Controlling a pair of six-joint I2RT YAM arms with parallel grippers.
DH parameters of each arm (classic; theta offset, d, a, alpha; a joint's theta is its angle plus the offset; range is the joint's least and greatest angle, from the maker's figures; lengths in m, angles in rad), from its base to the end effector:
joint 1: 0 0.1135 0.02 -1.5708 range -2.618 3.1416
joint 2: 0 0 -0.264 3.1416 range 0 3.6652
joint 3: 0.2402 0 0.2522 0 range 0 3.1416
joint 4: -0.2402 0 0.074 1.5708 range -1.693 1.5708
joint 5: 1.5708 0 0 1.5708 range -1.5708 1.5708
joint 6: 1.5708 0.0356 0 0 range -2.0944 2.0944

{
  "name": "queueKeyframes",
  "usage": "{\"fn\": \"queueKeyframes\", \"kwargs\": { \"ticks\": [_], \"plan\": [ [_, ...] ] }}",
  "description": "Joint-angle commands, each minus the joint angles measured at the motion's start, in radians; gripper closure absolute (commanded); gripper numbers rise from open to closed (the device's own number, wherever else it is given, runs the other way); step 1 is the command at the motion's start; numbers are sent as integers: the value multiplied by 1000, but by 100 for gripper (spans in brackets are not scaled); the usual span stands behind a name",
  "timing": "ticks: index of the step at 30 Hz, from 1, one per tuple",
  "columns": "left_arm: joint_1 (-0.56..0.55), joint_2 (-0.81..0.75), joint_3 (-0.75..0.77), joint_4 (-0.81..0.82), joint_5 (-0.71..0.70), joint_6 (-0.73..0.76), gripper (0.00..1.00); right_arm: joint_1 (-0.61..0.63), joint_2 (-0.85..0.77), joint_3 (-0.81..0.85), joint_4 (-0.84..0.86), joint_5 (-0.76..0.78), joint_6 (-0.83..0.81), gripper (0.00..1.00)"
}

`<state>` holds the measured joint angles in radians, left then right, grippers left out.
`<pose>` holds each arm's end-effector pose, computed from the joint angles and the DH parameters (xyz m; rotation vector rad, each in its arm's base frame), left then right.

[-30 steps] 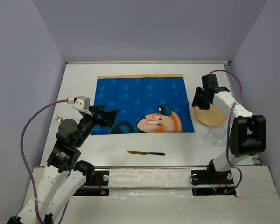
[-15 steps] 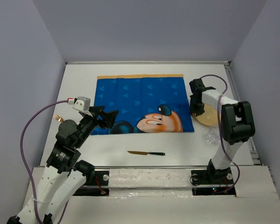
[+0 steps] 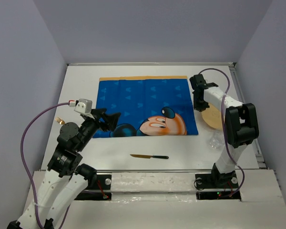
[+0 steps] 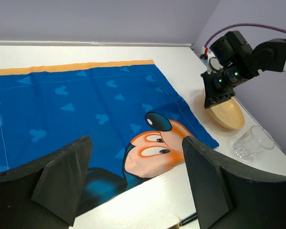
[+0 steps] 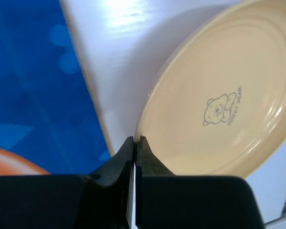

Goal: Set the dinner table for one person

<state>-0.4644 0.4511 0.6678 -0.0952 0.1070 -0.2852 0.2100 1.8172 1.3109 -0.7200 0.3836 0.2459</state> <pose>0.1032 -0.0560 0.3531 0.2223 1.4704 -0.6878 0.3586 0.0628 0.2025 0.1394 2.6922 -0.4038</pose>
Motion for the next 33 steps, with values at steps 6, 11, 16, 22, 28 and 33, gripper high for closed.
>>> {"fn": "queueKeyframes", "kwargs": {
  "ticks": [6, 11, 16, 22, 28, 33],
  "plan": [
    [7, -35, 41, 9, -127, 37, 12, 382, 28, 425, -79, 60, -103, 100],
    [21, -164, 26, 11, -343, 21, 8, 613, 249, 724, -111, -5, -120, 100],
    [21, -183, 23, 12, -380, 17, 1, 701, 489, 1014, -174, -66, -157, 100],
    [24, -177, 23, 12, -365, 18, 1, 712, 599, 1104, -199, -81, -192, 100],
    [24, -169, 19, 17, -351, 20, 1, 712, 622, 1048, -199, -66, -201, 100],
    [24, -167, 18, 18, -343, 18, 1, 712, 642, 1045, -190, -80, -206, 100]
  ]
}}
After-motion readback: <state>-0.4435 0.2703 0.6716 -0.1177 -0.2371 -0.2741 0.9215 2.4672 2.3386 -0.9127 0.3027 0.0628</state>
